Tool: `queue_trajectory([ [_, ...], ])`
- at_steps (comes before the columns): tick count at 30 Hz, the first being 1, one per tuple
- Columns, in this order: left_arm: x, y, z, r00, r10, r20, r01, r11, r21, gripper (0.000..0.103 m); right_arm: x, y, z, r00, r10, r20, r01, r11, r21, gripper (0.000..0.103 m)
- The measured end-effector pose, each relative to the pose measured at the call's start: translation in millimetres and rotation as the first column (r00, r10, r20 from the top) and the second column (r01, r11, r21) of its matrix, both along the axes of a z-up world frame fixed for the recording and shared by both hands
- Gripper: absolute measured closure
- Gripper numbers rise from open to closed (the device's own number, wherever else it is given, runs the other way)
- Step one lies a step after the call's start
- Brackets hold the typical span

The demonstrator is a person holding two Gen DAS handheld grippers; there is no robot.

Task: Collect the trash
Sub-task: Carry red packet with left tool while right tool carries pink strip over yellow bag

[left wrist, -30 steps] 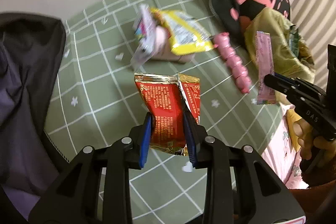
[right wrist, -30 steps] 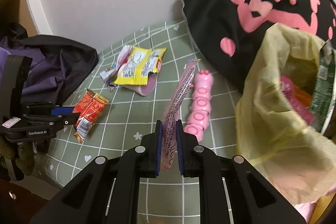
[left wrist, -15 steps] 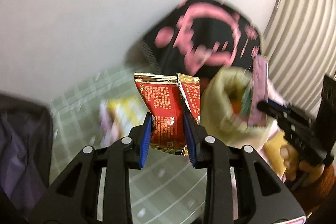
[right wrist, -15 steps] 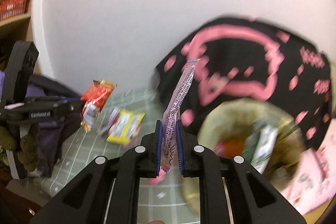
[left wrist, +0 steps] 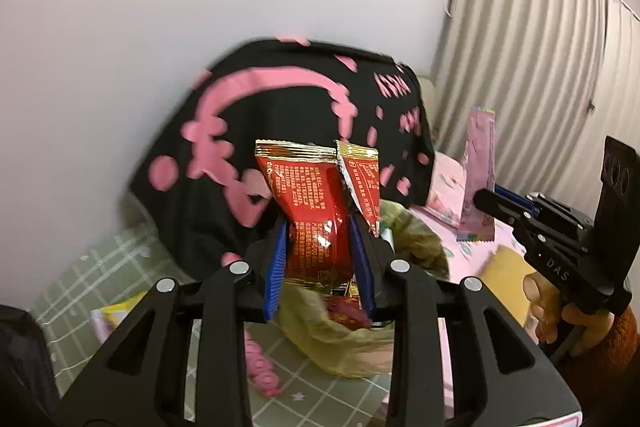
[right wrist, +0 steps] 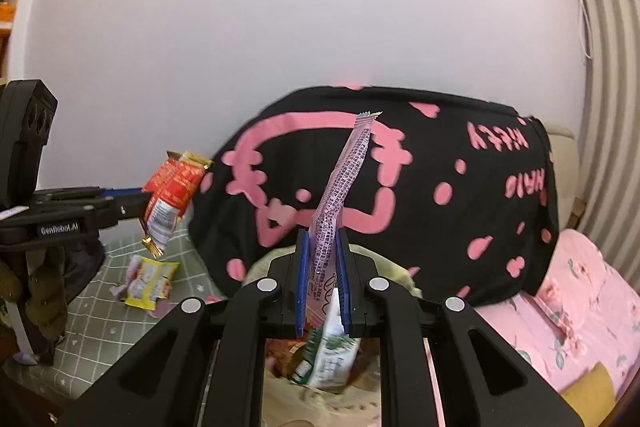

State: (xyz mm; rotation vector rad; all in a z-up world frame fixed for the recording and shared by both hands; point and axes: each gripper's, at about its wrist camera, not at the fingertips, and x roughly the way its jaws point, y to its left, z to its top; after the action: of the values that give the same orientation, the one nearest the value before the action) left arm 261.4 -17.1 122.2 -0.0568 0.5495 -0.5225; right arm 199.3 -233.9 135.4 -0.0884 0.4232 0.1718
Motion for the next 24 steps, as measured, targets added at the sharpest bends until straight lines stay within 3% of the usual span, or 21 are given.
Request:
queue_trajectory([
  [5, 23, -37, -26, 0.993, -0.05, -0.103, 0.056, 0.997, 0.052, 0.075, 0, -25, -9, 0.999, -0.038, -0.028, 0.039, 0.999, 0.022, 0.089],
  [12, 47, -71, -65, 0.979, -0.035, -0.201, 0.059, 0.992, 0.116, 0.075, 0, -55, -28, 0.995, -0.08, -0.065, 0.084, 0.995, 0.046, 0.089],
  [15, 56, -79, -81, 0.966, -0.033, -0.258, 0.065, 0.991, 0.118, 0.075, 1, -68, -34, 0.992, -0.096, -0.077, 0.101, 0.993, 0.06, 0.089],
  [24, 75, -92, -104, 0.944, -0.037, -0.329, 0.075, 0.992, 0.102, 0.075, 6, -86, -43, 0.989, -0.107, -0.106, 0.115, 0.991, 0.067, 0.089],
])
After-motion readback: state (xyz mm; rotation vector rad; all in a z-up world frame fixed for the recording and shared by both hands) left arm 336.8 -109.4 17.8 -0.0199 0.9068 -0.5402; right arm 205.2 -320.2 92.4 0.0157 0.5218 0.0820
